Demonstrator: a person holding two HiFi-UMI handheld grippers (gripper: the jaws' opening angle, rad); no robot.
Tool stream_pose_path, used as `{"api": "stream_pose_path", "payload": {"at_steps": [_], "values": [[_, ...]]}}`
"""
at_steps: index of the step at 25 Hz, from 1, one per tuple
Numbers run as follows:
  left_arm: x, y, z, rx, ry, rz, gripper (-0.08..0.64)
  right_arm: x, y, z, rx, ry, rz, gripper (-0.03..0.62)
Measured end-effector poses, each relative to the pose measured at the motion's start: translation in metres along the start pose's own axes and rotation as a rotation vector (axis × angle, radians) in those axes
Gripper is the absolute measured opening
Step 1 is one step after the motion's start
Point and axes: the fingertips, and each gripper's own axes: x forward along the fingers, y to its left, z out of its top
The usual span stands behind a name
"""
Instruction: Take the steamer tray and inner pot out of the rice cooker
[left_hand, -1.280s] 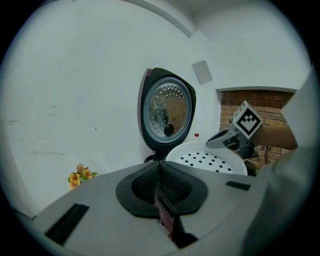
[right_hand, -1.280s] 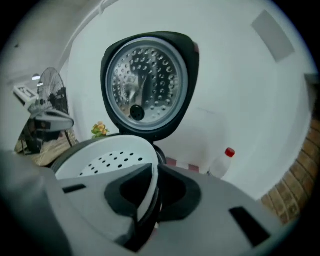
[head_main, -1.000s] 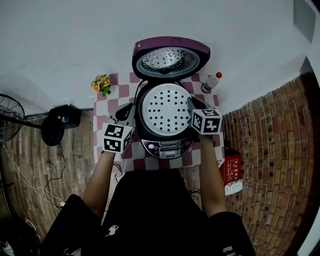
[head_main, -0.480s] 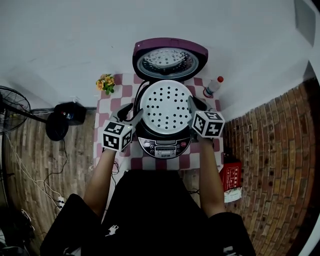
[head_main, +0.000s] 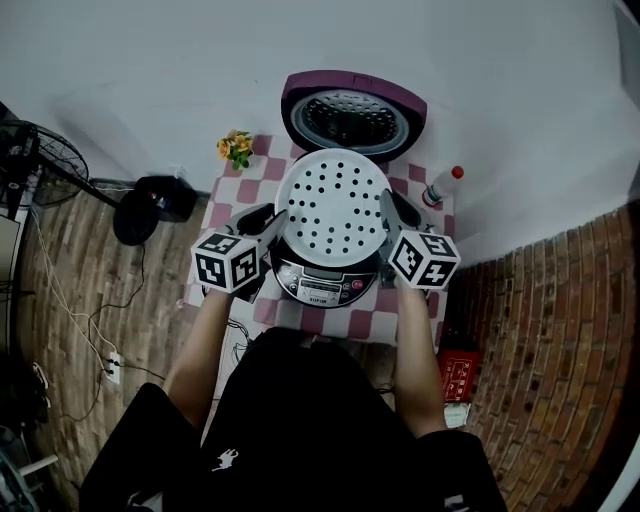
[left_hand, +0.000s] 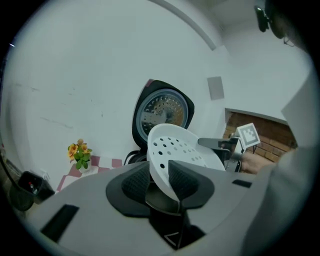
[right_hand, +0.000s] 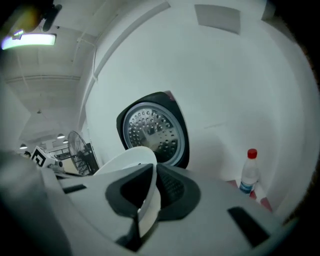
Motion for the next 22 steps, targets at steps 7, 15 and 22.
{"api": "stream_pose_path", "payload": {"at_steps": [7,15,22], "values": [[-0.028,-0.012,0.004,-0.001,-0.046,0.120,0.072,-0.010,0.019,0.001,-0.084,-0.008,0.076,0.026],[-0.074,-0.014,0.004,0.020,-0.139,0.290,0.055,-0.011,0.053,-0.006,-0.172,-0.010,0.128,0.029],[-0.103,-0.002,0.009,0.028,-0.183,0.332,0.054,-0.007,0.084,-0.003,-0.202,-0.012,0.172,0.029]]}}
